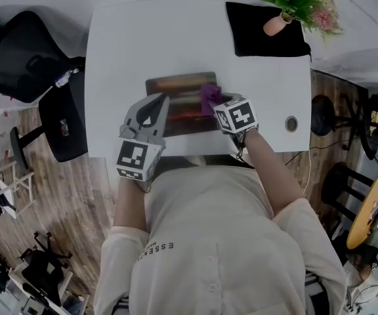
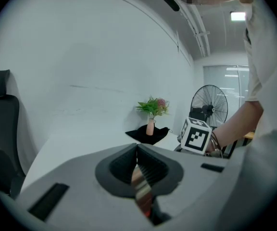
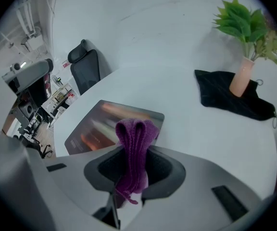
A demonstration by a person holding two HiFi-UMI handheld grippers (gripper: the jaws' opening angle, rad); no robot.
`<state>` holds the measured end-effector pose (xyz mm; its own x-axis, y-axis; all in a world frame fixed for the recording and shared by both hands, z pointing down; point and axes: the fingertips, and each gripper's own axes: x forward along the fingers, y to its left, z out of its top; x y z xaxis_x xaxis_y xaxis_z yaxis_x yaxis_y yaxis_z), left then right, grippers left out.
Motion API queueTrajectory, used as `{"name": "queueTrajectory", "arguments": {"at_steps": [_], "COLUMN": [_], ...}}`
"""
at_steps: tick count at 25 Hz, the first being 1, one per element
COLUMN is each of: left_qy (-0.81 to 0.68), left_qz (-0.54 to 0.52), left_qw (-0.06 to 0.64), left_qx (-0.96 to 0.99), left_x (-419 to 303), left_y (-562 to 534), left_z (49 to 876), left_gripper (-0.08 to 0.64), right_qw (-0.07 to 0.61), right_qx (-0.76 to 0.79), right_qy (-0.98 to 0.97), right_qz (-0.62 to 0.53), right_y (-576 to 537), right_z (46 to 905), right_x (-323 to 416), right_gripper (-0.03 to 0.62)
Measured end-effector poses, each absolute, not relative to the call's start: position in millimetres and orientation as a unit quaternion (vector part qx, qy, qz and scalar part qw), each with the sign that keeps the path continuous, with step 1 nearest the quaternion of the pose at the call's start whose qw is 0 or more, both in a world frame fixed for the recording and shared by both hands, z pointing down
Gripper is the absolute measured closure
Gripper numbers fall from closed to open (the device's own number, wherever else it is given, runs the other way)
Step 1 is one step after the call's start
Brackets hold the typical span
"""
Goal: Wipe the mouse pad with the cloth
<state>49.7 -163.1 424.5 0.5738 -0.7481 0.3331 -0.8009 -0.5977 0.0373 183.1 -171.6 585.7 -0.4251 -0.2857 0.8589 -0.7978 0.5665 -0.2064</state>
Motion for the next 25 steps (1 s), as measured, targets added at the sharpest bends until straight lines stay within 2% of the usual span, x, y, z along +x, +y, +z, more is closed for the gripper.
{"name": "queueTrajectory", "arguments": {"at_steps": [9, 13, 25], "left_qy": [-0.427, -0.416, -0.42], "left_qz": [0.132, 0.131, 0.13], "left_qw": [0.095, 0.089, 0.074], "left_qx": [0.89, 0.896, 0.895], "left_x": [58, 57, -9], "left_y": [-167, -165, -150], "left_z": [423, 420, 406], "left_gripper": [0.557, 0.557, 0.557], "right_qw": [0.412, 0.398, 0.37], "right_qx": [0.408, 0.425, 0.361], "right_qy": [-0.737, -0.735, -0.783], "right_qz": [0.347, 0.348, 0.347], "right_y": [-180, -182, -154], "right_z": [582, 567, 535], "right_x": [239, 243, 123], "right_gripper": [0.485, 0.486, 0.486]}}
